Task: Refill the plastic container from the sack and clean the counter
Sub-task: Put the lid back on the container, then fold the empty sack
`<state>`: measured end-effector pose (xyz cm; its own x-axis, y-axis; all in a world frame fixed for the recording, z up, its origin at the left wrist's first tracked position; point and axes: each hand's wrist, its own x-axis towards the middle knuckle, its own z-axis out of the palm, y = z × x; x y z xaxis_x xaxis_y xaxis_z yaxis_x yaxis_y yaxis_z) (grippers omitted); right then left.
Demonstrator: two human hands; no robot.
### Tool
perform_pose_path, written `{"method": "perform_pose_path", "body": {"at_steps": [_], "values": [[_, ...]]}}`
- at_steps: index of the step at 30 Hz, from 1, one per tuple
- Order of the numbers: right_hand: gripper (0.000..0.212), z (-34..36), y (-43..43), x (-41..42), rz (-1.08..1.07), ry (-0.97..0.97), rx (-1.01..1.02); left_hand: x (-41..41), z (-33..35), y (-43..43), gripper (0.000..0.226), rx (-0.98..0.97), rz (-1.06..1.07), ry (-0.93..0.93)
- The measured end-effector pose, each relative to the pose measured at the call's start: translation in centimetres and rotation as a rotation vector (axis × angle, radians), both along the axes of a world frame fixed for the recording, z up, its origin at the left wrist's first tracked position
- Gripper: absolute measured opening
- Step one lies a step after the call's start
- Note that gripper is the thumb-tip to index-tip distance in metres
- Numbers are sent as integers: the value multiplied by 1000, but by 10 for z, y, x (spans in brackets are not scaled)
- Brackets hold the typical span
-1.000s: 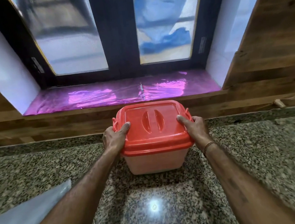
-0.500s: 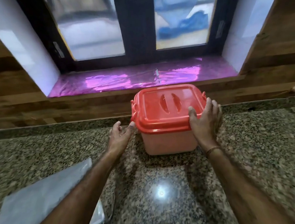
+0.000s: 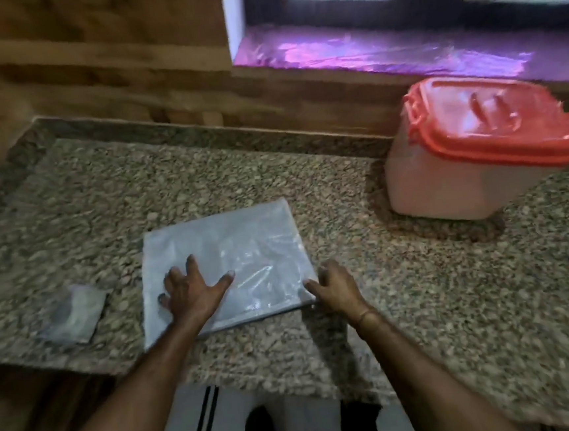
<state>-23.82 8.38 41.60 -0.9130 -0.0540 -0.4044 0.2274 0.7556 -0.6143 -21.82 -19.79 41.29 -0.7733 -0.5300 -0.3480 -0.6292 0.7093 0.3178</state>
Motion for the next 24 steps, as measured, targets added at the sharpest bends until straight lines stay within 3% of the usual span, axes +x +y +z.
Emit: {"method": "perform_pose_path", "body": {"at_steps": [3,6,8,10,13,16,19,24], "values": [[48,-30,-17,5,-72,-17,25,22,-25,-39,121,64,-35,-97],[43,-16,-28,9,-176,-61,11,35,-29,-48,121,55,-127,-124],[39,-11,-27,8,-349,-127,-195,40,-24,-44,117,60,-163,-116],[37,-9,-23,9,-575,-173,-558,46,-18,-38,113,74,-189,-116],[50,-10,-18,19,-812,-277,-1058,56,-8,-25,105,-11,-274,-121],[40,-12,-34,39,-949,-311,-1247,62,-3,-14,99,-104,-387,-105],[40,-14,-72,58,-867,-414,-1151,64,-2,-3,96,-116,-472,-105],[33,-29,-89,53,-790,-342,-676,41,4,0,74,45,-523,-70]]}}
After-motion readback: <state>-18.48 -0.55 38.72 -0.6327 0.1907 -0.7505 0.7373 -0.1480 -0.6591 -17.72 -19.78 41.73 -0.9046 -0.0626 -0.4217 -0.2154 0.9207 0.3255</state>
